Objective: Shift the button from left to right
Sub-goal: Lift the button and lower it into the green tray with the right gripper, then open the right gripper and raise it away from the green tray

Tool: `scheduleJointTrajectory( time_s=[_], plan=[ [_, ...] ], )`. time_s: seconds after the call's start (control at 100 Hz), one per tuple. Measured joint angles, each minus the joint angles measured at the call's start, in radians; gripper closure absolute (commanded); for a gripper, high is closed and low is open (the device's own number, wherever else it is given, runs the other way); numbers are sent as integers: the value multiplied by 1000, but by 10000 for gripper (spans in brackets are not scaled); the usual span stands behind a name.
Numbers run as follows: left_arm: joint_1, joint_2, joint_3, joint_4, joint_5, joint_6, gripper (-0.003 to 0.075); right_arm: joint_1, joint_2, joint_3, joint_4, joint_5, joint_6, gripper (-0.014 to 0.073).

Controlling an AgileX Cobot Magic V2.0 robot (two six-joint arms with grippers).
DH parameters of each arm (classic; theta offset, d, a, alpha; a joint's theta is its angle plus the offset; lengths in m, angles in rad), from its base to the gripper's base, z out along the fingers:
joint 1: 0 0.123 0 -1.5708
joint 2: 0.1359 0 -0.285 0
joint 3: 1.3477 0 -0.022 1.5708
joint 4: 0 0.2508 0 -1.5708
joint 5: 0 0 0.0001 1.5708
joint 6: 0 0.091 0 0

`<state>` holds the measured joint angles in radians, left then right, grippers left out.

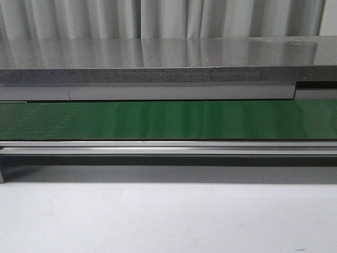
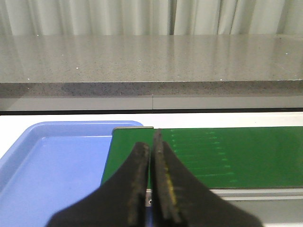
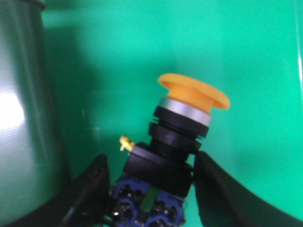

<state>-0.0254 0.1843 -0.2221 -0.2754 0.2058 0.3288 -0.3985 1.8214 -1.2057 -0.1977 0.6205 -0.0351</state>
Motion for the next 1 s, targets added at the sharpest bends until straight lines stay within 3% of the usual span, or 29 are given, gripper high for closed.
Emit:
scheduleJointTrajectory(
  time_s=[0.14, 0.33, 0.4, 0.78, 1.0],
  plan=[
    [0, 0, 0, 0, 0, 0, 715, -2, 0, 0, 12, 0, 0, 372],
    [0, 0, 0, 0, 0, 0, 715, -2, 0, 0, 17, 0, 0, 160],
    [0, 0, 0, 0, 0, 0, 715, -2, 0, 0, 19, -2, 0, 121],
    [0, 0, 0, 0, 0, 0, 715, -1, -27, 0, 35, -14, 35, 129],
    [0, 0, 0, 0, 0, 0, 715, 64, -155, 0, 103, -59, 35, 129]
  ],
)
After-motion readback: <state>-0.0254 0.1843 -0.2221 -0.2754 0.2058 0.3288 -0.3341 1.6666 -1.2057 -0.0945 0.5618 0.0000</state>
